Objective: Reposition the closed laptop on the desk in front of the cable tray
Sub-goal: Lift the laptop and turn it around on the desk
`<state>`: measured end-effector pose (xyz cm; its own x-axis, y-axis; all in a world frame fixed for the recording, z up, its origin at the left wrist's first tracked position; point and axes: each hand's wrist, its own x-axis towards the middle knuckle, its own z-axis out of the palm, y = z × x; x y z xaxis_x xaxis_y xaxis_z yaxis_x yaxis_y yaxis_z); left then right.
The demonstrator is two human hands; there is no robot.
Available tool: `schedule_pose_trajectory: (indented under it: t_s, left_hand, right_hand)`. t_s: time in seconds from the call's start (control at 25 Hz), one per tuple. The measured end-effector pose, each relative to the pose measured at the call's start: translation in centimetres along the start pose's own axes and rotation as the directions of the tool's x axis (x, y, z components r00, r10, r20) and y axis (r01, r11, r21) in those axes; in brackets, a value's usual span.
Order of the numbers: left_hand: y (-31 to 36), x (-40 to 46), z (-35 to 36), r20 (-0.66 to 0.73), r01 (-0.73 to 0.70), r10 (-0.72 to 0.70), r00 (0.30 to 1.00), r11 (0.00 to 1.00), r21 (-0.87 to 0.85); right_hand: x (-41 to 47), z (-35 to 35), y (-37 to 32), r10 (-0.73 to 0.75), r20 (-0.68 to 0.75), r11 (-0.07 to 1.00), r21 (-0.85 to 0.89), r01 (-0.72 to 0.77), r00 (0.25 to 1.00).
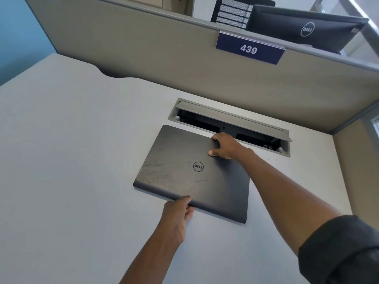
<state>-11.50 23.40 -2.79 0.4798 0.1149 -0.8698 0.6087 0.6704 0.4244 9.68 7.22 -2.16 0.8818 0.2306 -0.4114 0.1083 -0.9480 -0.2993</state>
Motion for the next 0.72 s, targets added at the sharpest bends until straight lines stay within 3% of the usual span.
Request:
schedule_pose_trajectory:
  t_s: [0.32, 0.72]
  left_hand:
    - [-0.1, 0.4, 0.0, -0.002, -0.076, 0.078, 0.997, 0.985, 0.154]
    - [2.0, 0.3, -0.7, -0.035, -0.250, 0.276, 0.961, 0.914, 0.320]
  right_hand:
    - [-1.3, -0.5, 1.8, 0.032, -0.017, 0.992, 0.124, -0.029, 0.999]
    - [-7.5, 2.1, 3.5, 0.243, -0.069, 0.911, 0.358, -0.204, 0.968]
